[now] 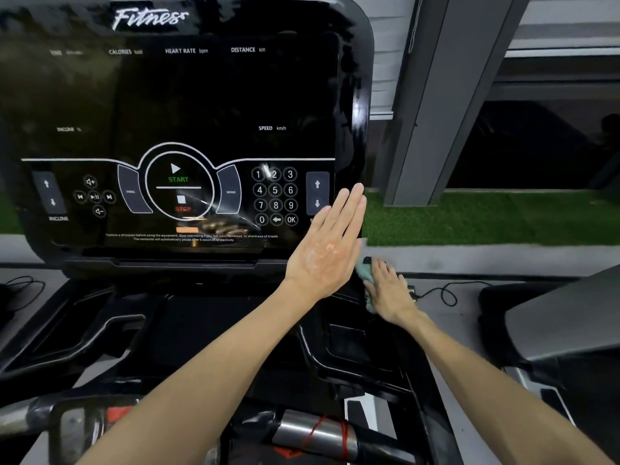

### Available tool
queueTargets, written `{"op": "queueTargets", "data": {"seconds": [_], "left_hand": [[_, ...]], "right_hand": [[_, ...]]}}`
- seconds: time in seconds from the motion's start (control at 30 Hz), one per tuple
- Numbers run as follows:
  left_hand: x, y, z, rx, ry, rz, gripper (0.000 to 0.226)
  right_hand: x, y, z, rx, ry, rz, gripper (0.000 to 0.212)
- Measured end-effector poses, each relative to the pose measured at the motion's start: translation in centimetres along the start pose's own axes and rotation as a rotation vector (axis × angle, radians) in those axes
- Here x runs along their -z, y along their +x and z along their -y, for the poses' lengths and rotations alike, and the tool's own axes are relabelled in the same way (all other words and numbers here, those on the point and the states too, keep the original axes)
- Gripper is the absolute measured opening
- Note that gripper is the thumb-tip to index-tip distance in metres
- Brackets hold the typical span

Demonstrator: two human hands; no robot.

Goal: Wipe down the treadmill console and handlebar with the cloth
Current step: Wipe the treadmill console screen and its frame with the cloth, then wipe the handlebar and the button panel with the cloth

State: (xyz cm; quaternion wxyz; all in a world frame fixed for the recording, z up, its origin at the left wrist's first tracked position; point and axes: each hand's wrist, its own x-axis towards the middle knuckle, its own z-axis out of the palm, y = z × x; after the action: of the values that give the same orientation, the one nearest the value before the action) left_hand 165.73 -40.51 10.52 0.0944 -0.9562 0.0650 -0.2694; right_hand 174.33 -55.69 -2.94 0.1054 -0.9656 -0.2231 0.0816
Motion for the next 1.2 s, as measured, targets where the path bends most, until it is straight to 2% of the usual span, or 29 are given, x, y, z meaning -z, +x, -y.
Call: {"op": "queueTargets", "data": {"seconds": [0.1, 0.23, 0.33, 0.43, 0.53, 0.6, 0.7, 0.73, 0.83, 0.9, 0.97, 1.03, 1.1, 1.17, 1.2], "left_hand": [[-0.1, -0.1, 0.0, 0.000, -0.020, -0.003, 0.063], [-0.1, -0.1, 0.0, 0.011, -0.055, 0.017, 0.064], [0.2, -0.2, 0.1, -0.007, -0.075, 0.043, 0.064], [1.1, -0.3, 0.3, -0.017, -0.120, 0.062, 0.064], [2.3, -1.6, 0.5, -0.026, -0.183, 0.081, 0.061], [3.1, -3.1, 0.7, -0.027, -0.213, 0.081, 0.059], [4.4, -5.9, 1.3, -0.022, -0.272, 0.116, 0.059], [4.9, -7.0, 1.6, -0.027, -0.299, 0.125, 0.059], [6.4, -10.7, 3.0, -0.033, -0.384, 0.179, 0.061], [7.8, -13.1, 3.9, -0.033, -0.451, 0.196, 0.067], [9.1, -15.5, 4.7, -0.003, -0.552, 0.257, 0.065], [9.8, -17.6, 5.5, 0.038, -0.594, 0.316, 0.049], [10.2, -19.4, 6.3, 0.083, -0.610, 0.364, 0.037], [10.6, -20.7, 6.4, 0.056, -0.524, 0.355, 0.028], [10.7, -21.3, 6.3, 0.041, -0.461, 0.363, 0.019]], "right_hand": [[-0.5, -4.1, -0.5, 0.060, -0.027, 0.026, 0.062], [-1.6, -9.4, -1.8, 0.096, -0.056, 0.037, 0.076], [-2.6, -12.2, -1.9, 0.089, -0.087, 0.026, 0.073], [-2.3, -13.8, -2.1, 0.041, -0.032, 0.099, 0.075], [0.0, -14.4, -1.3, -0.076, 0.366, 0.119, 0.058], [1.8, -15.0, -0.1, -0.148, 0.588, 0.009, 0.050], [3.8, -16.4, 1.7, -0.294, 0.801, -0.227, 0.046], [4.3, -17.0, 2.3, -0.330, 0.988, -0.268, 0.042], [6.2, -20.1, 4.7, -0.435, 1.673, -0.233, 0.039], [6.8, -22.6, 5.6, -0.474, 1.910, -0.197, 0.038], [6.3, -25.0, 6.1, -0.481, 2.047, -0.188, 0.035], [5.1, -27.2, 6.4, -0.482, 2.096, -0.201, 0.033], [3.8, -29.2, 6.3, -0.492, 2.070, -0.219, 0.042], [2.5, -30.7, 5.9, -0.515, 1.993, -0.249, 0.055], [2.1, -31.3, 5.8, -0.530, 1.947, -0.281, 0.050]]}}
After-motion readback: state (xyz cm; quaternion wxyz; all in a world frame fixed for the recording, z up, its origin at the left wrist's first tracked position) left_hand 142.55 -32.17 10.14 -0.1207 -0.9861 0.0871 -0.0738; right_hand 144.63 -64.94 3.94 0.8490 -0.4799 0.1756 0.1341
